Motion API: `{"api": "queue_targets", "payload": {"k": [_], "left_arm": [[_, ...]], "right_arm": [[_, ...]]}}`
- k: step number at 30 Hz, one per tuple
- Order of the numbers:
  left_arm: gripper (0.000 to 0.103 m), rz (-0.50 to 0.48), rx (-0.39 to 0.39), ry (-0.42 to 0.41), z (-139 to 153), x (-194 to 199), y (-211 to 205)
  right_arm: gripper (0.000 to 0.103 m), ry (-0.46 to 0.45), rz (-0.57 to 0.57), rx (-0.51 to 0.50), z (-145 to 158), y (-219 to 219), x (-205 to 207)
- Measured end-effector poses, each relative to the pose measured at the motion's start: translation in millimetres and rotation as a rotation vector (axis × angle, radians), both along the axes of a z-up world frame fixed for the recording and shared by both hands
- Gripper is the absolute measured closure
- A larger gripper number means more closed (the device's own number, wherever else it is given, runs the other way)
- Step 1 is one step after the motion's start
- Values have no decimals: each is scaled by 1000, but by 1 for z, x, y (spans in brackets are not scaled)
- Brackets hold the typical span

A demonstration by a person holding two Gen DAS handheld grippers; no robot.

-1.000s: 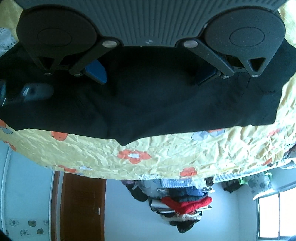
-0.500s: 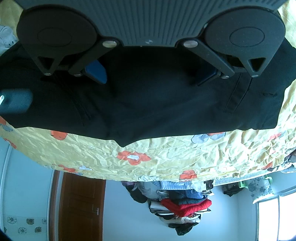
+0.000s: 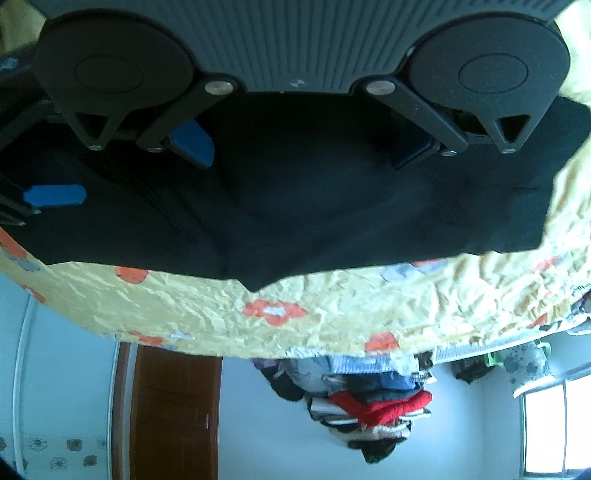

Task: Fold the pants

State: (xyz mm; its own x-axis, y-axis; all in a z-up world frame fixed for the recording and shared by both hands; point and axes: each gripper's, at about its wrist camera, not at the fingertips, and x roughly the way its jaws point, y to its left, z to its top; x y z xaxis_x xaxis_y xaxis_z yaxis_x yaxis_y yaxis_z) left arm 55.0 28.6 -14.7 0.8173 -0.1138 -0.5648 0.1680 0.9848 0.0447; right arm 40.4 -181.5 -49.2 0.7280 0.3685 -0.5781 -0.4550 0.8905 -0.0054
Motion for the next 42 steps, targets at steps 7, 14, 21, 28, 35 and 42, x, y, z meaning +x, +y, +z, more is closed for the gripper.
{"api": "queue_targets", "payload": {"k": [7, 14, 21, 28, 35, 42], "left_arm": [[0, 133, 82, -67, 11, -8, 53], [0, 143, 35, -9, -5, 9, 93], [0, 137, 36, -10, -6, 8, 93], [0, 27, -26, -39, 24, 18, 90], [8, -5, -143, 141, 11, 92, 104], [11, 21, -73, 112, 14, 102, 99]], "right_arm": [[0, -8, -20, -10, -3, 2, 0], [0, -9, -19, -12, -3, 2, 0], [0, -10, -18, -13, -3, 2, 0], [0, -11, -20, -16, -3, 3, 0], [0, -11, -19, -16, -3, 3, 0], [0, -12, -20, -16, -3, 3, 1]]}}
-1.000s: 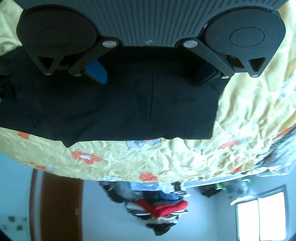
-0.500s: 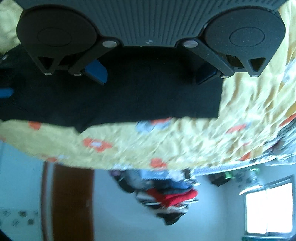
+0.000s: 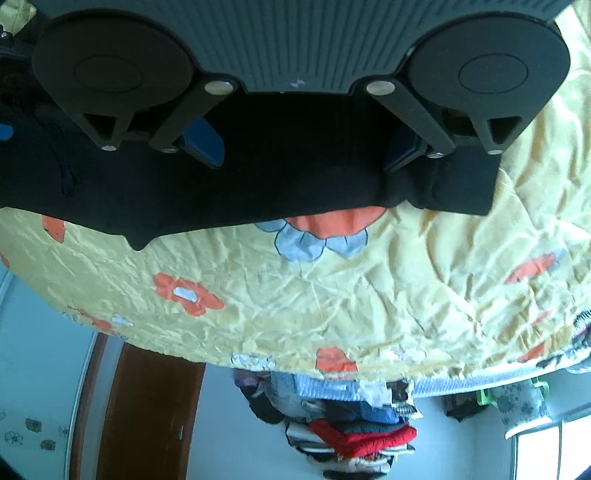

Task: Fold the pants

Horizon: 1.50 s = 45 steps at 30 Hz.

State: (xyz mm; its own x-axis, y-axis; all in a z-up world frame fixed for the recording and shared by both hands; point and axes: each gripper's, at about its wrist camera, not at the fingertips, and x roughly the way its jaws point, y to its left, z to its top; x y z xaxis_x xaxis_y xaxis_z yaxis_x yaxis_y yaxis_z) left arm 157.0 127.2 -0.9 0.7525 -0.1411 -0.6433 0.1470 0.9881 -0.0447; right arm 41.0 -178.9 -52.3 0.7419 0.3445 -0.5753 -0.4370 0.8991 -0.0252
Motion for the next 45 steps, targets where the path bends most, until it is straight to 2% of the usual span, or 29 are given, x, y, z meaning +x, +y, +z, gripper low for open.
{"api": "queue_targets", "payload": {"k": [5, 9, 13, 15, 16, 18, 21, 24, 27, 31, 35, 38, 41, 45], "left_arm": [[8, 36, 0, -83, 19, -32, 12], [8, 62, 28, -98, 21, -54, 28], [7, 78, 111, -101, 11, -67, 33], [0, 100, 181, -95, -2, -66, 31], [0, 113, 197, -111, -8, -66, 31], [0, 127, 163, -132, -13, -68, 37], [0, 146, 100, -106, -10, -66, 49], [0, 173, 131, -133, -2, -72, 52], [0, 220, 197, -180, 6, -82, 55], [0, 276, 213, -192, 11, -89, 66], [0, 370, 237, -173, 9, -93, 84], [0, 430, 219, -166, 9, -101, 103], [0, 477, 161, -143, 11, -109, 122], [0, 492, -8, -92, 13, -118, 144]], "right_arm": [[0, -1, 0, -2, 0, 0, 0], [0, -1, 1, -2, 0, 0, 0], [0, -2, 1, -3, 0, 0, 0], [0, -2, 1, -3, 0, 0, 0], [0, -3, 1, -3, 0, 0, 0], [0, -3, 1, -4, 0, 0, 0], [0, -9, -5, 3, 0, -1, -1], [0, -43, -31, 55, 8, -4, -5], [0, -77, 39, 129, 26, 2, -11], [0, -161, 159, 14, 49, 40, -19], [0, -160, 281, -77, 55, 85, -20], [0, -170, 368, -140, 53, 119, -24], [0, -206, 432, -246, 44, 156, -35], [1, -244, 529, -330, 31, 195, -44]]}}
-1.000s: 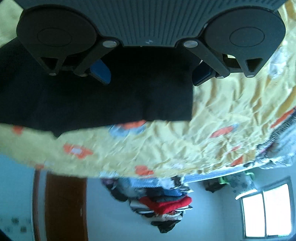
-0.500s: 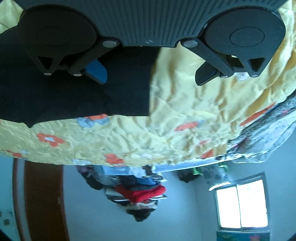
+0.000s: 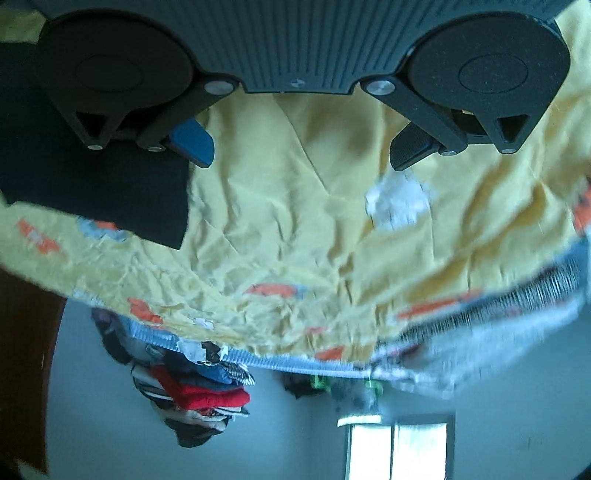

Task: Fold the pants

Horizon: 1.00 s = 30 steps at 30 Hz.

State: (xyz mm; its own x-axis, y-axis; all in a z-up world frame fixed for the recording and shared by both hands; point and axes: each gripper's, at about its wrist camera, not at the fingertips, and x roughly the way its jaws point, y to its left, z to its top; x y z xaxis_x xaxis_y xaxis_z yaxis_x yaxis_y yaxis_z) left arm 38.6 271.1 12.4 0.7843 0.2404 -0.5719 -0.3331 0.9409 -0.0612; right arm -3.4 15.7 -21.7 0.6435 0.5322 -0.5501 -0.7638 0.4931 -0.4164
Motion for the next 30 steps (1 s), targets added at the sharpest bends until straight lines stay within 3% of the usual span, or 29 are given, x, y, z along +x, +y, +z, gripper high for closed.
{"api": "queue_targets", "payload": {"k": [3, 6, 8, 11, 13, 15, 16, 18, 20, 25, 30], "left_arm": [[1, -19, -166, -1, 1, -8, 12], [1, -55, -316, -1, 2, -13, 16], [1, -89, -395, -3, 2, -14, 14], [1, -140, -505, 13, 1, -13, 9], [0, -177, -602, 27, -4, -9, 4], [0, -192, -682, 57, -12, -2, -1], [1, -191, -705, 69, -16, 1, -3], [1, -178, -701, 59, -15, 4, -9], [1, -173, -736, 62, -16, 10, -9], [1, -199, -968, 60, -31, 36, -9], [3, -195, -961, 36, -30, 66, -19]], "right_arm": [[13, -100, 10, -83, -12, 22, -4], [15, -234, 11, -208, -31, 38, -7], [23, -291, 27, -247, -40, 44, -10], [43, -323, 40, -274, -46, 53, -10], [72, -352, 43, -314, -55, 59, -6], [86, -327, 51, -306, -58, 63, -1], [88, -319, 51, -287, -58, 63, 0], [90, -295, 42, -230, -52, 60, 5], [90, -209, 14, -133, -38, 53, 15], [90, -36, -57, 82, -6, 27, 43], [90, 45, -81, 164, 1, 15, 55]]}}
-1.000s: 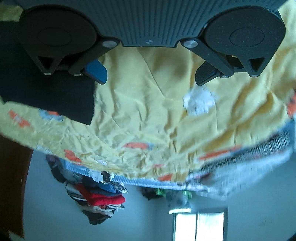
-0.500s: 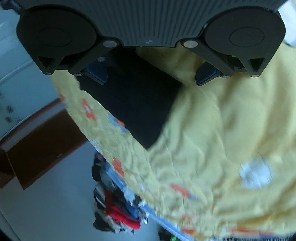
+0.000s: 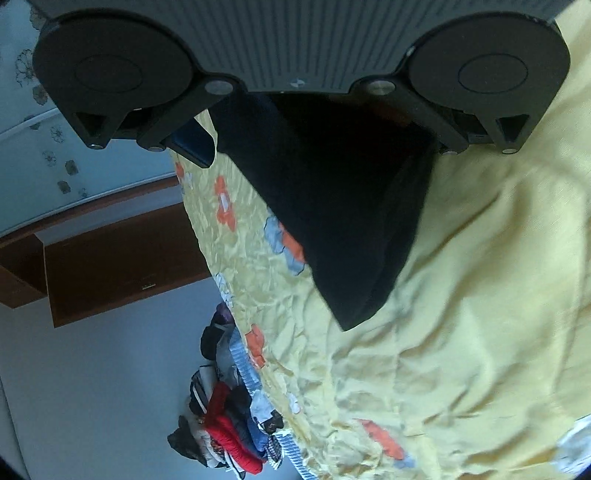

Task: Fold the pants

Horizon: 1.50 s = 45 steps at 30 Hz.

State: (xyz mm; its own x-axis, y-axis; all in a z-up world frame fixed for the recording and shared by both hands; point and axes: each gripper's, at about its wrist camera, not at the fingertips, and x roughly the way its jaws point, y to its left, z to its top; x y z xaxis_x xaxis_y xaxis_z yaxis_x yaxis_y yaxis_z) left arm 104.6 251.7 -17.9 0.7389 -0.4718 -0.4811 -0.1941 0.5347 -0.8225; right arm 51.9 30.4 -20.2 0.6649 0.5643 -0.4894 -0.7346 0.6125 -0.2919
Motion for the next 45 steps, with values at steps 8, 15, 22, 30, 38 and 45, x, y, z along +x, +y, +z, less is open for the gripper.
{"api": "queue_targets", "payload": {"k": [8, 15, 22, 30, 38, 45], "left_arm": [[70, 21, 62, 13, -12, 10, 7], [72, 22, 450, -99, 15, -4, -33], [71, 19, 711, -309, 48, -34, -86], [71, -41, 658, -391, 81, -40, -126], [71, -181, 649, -501, 106, -36, -204], [70, -338, 634, -549, 104, -25, -287]], "right_arm": [[89, 163, 153, 186, 30, -38, -2], [89, 299, -177, 167, 11, -57, 69], [89, 382, -146, 360, 1, -63, 72], [89, 485, -98, 701, 12, -125, 65], [89, 486, -169, 920, 21, -212, 45], [89, 450, -306, 1044, 16, -296, 24]]}}
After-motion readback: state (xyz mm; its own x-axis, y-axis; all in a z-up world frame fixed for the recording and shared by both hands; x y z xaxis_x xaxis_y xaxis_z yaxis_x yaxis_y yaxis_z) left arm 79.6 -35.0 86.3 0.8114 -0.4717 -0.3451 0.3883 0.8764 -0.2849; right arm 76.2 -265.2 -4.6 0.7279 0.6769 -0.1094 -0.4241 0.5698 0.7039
